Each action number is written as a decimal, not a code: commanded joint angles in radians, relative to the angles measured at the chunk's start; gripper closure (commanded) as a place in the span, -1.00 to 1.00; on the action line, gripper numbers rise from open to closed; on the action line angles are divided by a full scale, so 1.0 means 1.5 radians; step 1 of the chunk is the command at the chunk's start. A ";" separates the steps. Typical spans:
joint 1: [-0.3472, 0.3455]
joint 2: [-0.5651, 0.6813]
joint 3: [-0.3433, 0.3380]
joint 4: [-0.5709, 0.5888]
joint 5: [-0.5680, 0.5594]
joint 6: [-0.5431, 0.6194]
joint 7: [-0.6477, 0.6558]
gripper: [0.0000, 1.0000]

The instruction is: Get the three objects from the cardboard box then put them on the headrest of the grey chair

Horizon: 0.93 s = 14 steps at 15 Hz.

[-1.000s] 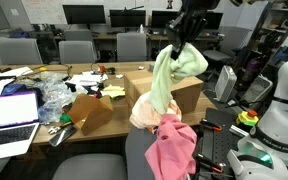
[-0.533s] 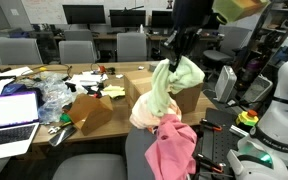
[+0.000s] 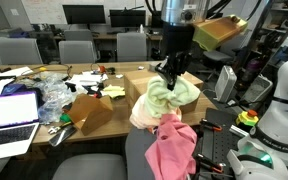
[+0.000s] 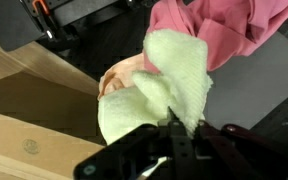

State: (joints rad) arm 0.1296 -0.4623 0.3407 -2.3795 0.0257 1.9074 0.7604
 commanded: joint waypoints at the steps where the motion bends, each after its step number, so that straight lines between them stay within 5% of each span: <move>1: 0.011 0.045 -0.005 0.012 0.022 0.006 -0.005 0.98; 14: 0.012 0.118 -0.010 -0.002 0.027 0.026 0.043 0.98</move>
State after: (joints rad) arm 0.1323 -0.3010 0.3344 -2.3812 0.0484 1.9147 0.7853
